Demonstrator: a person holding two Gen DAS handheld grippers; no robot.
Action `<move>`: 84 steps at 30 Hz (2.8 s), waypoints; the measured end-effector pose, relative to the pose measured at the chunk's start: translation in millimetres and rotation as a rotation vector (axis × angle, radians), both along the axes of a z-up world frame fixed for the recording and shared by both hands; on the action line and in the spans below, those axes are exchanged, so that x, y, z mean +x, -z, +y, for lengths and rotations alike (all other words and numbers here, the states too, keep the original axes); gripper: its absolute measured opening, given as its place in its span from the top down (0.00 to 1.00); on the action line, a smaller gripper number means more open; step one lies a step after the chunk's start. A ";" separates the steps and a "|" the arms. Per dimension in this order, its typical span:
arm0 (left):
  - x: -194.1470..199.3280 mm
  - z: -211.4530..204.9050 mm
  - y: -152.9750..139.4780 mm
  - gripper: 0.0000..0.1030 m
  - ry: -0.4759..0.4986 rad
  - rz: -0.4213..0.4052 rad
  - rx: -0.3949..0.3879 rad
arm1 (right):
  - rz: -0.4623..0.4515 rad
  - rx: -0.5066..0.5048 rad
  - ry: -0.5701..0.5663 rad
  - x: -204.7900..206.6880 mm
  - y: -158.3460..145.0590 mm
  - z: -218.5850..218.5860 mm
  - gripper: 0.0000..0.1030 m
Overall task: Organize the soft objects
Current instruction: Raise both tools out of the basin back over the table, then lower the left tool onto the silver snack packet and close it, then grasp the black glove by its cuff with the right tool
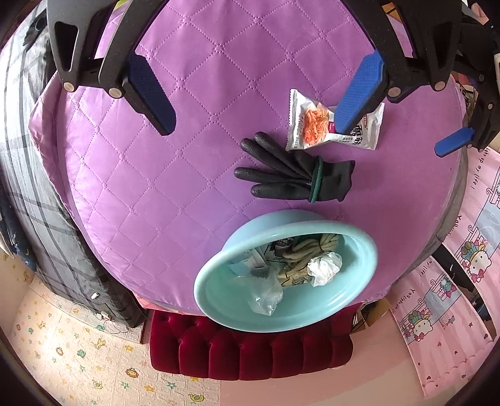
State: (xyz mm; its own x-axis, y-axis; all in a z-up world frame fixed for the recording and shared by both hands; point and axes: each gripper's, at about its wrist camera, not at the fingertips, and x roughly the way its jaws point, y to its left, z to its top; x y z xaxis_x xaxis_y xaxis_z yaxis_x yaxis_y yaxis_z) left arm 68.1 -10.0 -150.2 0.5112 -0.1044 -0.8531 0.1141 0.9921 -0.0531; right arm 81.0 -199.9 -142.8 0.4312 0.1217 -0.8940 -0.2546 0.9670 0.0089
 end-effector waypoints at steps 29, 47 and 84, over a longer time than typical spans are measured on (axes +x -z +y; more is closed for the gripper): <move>42.9 -17.5 60.2 0.00 0.179 0.139 0.061 | 0.126 -0.024 0.061 16.3 44.8 -9.7 0.00; 75.6 -37.7 93.2 0.28 0.277 0.232 0.038 | 0.193 -0.034 0.098 28.0 63.4 -26.3 0.00; 22.3 8.6 71.4 0.60 -0.065 0.213 -0.056 | 0.152 -0.062 -0.163 80.9 96.2 70.5 0.01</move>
State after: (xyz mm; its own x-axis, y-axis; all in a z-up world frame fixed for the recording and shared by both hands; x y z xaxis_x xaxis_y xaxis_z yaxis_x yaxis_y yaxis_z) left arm 90.4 -1.4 -221.6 0.3277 -0.1274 -0.9362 0.0307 0.9918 -0.1242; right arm 161.8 -129.4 -239.0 0.2698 0.1214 -0.9552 -0.4081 0.9129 0.0007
